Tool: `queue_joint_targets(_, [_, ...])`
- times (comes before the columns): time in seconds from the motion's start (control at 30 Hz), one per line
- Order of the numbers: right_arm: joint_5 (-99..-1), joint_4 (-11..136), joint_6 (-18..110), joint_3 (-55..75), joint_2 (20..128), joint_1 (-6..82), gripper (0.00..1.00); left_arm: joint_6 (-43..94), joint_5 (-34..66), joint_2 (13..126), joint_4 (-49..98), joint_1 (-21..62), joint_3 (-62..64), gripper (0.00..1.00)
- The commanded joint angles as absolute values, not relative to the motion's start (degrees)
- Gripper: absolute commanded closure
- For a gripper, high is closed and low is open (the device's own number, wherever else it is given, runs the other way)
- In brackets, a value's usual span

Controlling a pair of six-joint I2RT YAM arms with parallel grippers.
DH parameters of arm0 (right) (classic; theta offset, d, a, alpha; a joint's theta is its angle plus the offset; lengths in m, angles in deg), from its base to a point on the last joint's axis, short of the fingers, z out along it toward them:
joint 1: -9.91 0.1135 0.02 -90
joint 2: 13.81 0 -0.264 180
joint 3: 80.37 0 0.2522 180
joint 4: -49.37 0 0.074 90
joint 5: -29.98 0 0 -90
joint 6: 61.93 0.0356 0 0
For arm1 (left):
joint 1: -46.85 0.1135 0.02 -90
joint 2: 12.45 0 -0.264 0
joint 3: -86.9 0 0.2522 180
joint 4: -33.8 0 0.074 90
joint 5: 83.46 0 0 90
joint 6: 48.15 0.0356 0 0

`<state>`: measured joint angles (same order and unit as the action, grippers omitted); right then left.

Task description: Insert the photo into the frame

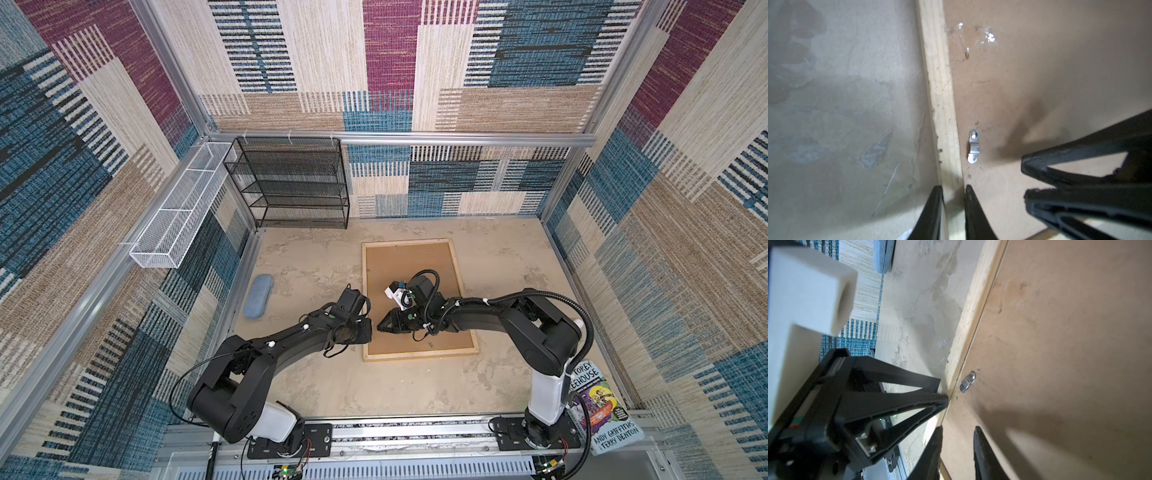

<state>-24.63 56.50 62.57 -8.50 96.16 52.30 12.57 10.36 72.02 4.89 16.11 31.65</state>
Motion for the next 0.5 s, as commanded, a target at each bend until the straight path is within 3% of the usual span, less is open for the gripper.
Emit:
queue_joint_targets(0.0, [-23.84, 53.66, 64.84, -8.15, 96.92, 52.45, 0.69, 14.51, 9.38, 73.14, 5.72, 16.35, 30.88, 0.77])
queue_joint_targets(0.1, [-24.49, 52.77, 66.36, -8.23, 97.48, 52.46, 0.67, 14.47, 10.57, 72.48, 6.06, 16.35, 31.17, 0.77])
queue_joint_targets(0.2, [-24.98, 52.27, 66.83, -8.12, 98.04, 52.62, 0.66, 13.4, 10.32, 71.34, 5.89, 16.18, 31.68, 0.69])
queue_joint_targets(0.47, [-26.19, 51.75, 67.57, -7.76, 99.3, 52.63, 0.66, 13.4, 10.98, 70.08, 4.25, 16.02, 32.38, 0.7])
